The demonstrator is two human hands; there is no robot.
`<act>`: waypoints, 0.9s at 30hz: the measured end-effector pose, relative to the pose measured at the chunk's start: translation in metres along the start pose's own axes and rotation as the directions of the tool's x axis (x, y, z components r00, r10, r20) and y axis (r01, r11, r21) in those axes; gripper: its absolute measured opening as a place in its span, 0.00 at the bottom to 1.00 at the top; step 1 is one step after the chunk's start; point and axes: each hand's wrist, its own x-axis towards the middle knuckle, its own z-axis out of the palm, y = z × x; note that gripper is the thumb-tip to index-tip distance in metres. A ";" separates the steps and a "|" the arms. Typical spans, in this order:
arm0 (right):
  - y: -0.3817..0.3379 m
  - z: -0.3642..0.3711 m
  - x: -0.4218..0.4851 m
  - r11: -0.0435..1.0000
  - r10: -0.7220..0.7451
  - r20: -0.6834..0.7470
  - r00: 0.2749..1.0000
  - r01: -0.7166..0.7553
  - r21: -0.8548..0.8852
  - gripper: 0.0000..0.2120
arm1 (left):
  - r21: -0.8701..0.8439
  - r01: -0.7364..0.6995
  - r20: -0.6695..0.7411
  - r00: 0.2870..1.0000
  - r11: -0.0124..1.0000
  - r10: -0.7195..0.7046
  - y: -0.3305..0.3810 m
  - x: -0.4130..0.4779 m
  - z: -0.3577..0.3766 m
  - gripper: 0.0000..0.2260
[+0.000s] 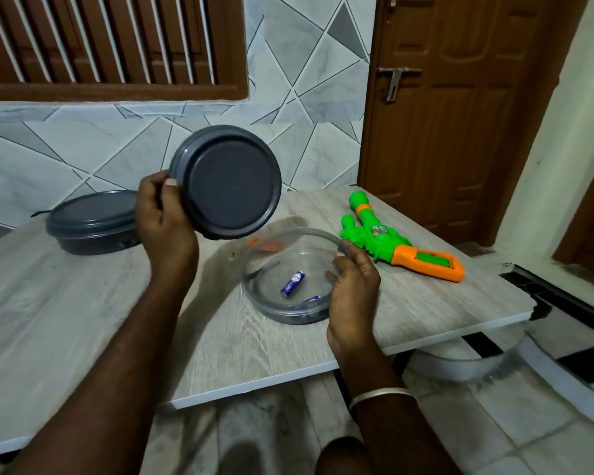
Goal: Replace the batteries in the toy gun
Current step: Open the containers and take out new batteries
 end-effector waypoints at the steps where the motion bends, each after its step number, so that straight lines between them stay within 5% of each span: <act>1: 0.001 0.000 0.000 1.000 -0.005 -0.003 1.000 0.005 0.003 0.17 | -0.186 0.181 -0.039 0.981 0.966 -0.191 -0.003 0.005 0.000 0.07; 3: 0.001 0.000 0.001 1.000 -0.008 -0.001 1.000 0.008 0.010 0.17 | -0.459 0.499 0.063 0.844 0.735 -0.533 -0.009 0.008 -0.002 0.08; 4: 0.001 0.000 0.001 1.000 -0.001 0.003 1.000 0.001 0.016 0.17 | -0.466 0.626 0.170 0.757 0.625 -0.631 -0.012 0.005 -0.004 0.08; 7: 0.000 0.001 0.002 0.998 0.026 0.015 1.000 -0.027 0.055 0.16 | -0.246 0.858 0.437 0.514 0.452 -0.738 -0.009 -0.010 -0.006 0.07; 9: 0.000 0.000 0.002 0.998 0.027 0.015 1.000 -0.028 0.064 0.15 | -0.159 0.899 0.483 0.432 0.408 -0.762 -0.003 -0.019 -0.002 0.10; 12: 0.000 -0.003 0.002 0.996 0.026 0.011 1.000 -0.026 0.081 0.15 | -0.117 0.903 0.462 0.419 0.414 -0.782 0.005 -0.030 0.007 0.12; 16: -0.002 -0.003 0.000 0.995 0.010 -0.012 1.000 -0.009 0.095 0.14 | -0.047 0.814 0.497 0.522 0.579 -0.693 0.007 -0.038 0.013 0.16; 21: -0.003 -0.005 0.000 0.993 0.023 -0.007 1.000 -0.022 0.120 0.14 | 0.000 0.796 0.547 0.507 0.605 -0.666 0.007 -0.052 0.015 0.23; 27: -0.003 -0.003 -0.001 0.995 -0.014 -0.004 1.000 0.014 0.098 0.14 | 0.002 0.769 0.545 0.536 0.640 -0.645 0.006 -0.060 0.022 0.16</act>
